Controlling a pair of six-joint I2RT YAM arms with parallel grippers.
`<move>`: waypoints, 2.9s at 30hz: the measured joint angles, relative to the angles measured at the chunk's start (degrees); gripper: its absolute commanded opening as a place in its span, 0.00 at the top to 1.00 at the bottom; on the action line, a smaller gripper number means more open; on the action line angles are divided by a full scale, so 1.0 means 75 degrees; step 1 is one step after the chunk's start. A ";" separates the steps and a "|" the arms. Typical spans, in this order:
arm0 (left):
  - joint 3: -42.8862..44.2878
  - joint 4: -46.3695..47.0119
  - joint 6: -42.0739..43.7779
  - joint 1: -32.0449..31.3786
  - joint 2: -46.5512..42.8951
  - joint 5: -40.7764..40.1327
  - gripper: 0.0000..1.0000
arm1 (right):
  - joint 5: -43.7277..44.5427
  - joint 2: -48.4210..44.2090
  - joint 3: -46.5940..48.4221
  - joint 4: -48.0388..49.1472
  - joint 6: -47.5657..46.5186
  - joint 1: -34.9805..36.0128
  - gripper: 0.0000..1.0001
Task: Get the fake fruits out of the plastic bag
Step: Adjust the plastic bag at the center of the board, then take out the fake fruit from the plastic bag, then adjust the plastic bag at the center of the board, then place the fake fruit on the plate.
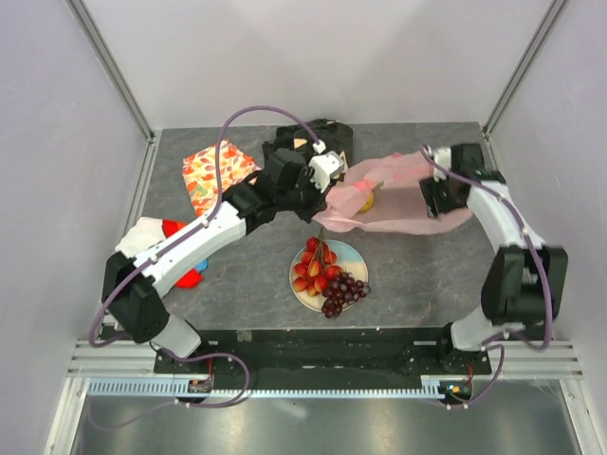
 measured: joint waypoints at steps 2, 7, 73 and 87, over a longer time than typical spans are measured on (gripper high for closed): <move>-0.0157 0.0087 0.0000 -0.0070 -0.0160 0.0003 0.98 | 0.0350 -0.0868 -0.0697 -0.0440 -0.0108 -0.0592 0.31; -0.0504 0.0087 0.0000 -0.0149 -0.0411 0.0064 0.98 | 0.0294 -0.2323 -0.1848 -0.1128 -0.0154 -0.0475 0.31; 0.0309 0.0484 0.0621 -0.0085 0.0562 -0.2005 0.99 | -0.3022 -0.2078 0.0326 -0.0283 0.0347 0.2261 0.53; 0.4876 0.0527 -0.0020 0.0697 0.3235 -0.0256 0.98 | -0.4479 -0.2326 -0.0181 -0.1017 -0.1061 0.3299 0.55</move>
